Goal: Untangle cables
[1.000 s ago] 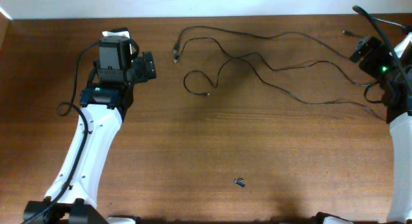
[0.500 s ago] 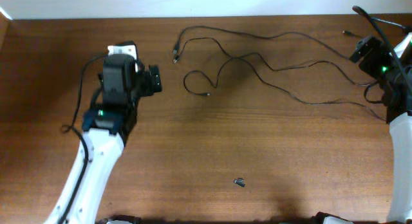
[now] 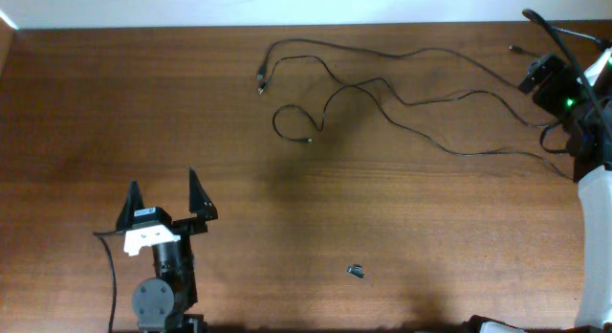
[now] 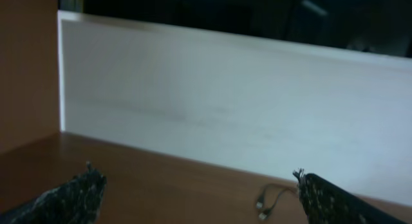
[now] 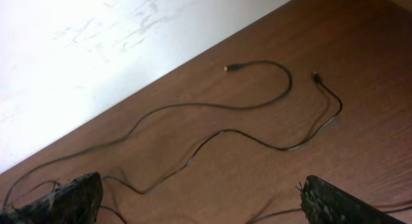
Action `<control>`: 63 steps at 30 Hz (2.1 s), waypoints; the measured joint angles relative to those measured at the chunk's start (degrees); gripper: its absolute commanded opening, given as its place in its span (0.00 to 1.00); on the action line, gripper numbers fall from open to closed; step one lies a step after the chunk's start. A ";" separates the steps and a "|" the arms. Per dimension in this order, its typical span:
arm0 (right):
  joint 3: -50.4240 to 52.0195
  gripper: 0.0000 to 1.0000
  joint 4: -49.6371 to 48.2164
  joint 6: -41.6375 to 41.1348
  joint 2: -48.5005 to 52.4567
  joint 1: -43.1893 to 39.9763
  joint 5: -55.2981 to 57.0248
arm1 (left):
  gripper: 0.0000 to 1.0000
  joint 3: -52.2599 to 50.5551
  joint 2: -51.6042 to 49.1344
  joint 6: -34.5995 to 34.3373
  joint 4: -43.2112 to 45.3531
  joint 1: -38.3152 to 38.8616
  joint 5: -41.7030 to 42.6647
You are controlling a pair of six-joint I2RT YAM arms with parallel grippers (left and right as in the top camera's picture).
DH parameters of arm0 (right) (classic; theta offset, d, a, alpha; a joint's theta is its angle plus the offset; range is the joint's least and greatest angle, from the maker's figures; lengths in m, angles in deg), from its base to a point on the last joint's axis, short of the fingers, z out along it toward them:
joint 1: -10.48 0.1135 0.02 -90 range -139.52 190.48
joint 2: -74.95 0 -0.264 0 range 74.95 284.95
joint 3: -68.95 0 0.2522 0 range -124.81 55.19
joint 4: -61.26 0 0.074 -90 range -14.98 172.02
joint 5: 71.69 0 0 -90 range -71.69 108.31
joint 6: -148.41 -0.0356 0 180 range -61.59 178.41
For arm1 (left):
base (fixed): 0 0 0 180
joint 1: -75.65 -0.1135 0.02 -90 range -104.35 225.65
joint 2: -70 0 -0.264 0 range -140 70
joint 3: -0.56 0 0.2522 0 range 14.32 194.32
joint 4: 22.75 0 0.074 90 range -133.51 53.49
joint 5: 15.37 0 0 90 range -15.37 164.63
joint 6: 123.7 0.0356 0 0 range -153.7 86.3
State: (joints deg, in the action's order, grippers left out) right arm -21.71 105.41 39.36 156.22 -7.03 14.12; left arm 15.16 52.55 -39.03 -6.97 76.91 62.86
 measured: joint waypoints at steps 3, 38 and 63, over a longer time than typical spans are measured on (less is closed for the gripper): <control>0.00 0.99 0.02 0.04 0.02 0.00 -0.02 | 0.99 -0.07 6.43 0.17 -9.22 -2.89 2.19; 0.00 0.99 0.00 0.02 0.00 0.00 -0.02 | 0.99 -0.20 16.72 4.28 -34.01 -6.27 10.56; 6.80 0.99 -8.28 0.24 -0.24 5.09 4.35 | 0.99 -0.20 16.72 4.28 -34.01 -6.27 10.93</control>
State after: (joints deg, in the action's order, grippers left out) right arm -14.91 97.12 39.60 155.98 -1.94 18.47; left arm 14.97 69.27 -34.74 -40.98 70.64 73.79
